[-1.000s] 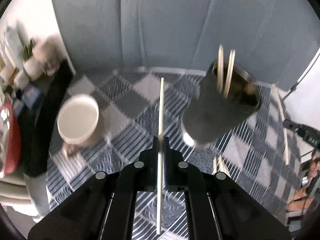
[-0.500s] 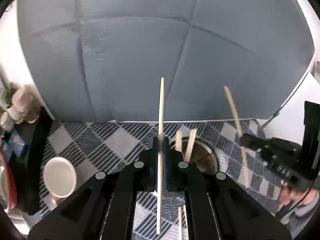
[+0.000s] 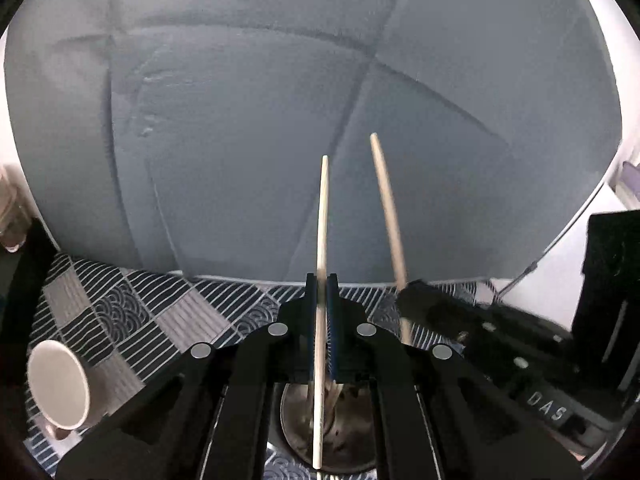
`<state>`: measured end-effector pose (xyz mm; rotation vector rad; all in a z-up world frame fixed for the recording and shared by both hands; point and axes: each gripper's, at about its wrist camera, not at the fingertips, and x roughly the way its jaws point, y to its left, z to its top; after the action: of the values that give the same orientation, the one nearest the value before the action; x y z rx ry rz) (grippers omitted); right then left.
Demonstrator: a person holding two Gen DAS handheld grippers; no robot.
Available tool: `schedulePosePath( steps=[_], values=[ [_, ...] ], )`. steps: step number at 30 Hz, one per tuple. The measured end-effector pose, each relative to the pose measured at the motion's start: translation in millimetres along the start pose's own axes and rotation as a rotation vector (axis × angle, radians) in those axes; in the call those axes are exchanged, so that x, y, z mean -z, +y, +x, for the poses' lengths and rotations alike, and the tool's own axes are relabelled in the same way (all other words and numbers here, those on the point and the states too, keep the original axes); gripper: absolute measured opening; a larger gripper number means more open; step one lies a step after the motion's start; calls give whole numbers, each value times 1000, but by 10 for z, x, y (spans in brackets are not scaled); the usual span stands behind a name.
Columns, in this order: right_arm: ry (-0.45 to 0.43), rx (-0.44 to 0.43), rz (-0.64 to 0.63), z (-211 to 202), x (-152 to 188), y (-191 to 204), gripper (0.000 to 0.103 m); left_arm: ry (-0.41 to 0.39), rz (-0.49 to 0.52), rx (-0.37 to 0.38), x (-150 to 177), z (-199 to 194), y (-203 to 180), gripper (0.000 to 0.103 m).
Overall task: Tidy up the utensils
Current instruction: 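Carry the left tool's chopstick to the holder while the right tool carries its own, then open the left tool over the holder while the right tool drops its chopstick in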
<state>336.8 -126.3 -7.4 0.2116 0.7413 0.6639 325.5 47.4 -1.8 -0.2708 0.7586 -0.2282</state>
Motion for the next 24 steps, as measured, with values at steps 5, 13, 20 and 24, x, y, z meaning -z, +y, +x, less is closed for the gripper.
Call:
schedulePosePath(
  steps=[5,13,20,24],
  values=[
    [-35,-35,33,130,182,-120,5,-90,-30,38,133,88,110,5],
    [-156,-28,68,129,579,-284,5,-214,-13,67,517,140,34,5],
    [-165,-33,48,19,729,-222,8,-261,-5,85,597,-81,-31,6],
    [-200,-29,45,-120,676,-162,9,-270,25,63,590,-211,-101,11]
  ],
)
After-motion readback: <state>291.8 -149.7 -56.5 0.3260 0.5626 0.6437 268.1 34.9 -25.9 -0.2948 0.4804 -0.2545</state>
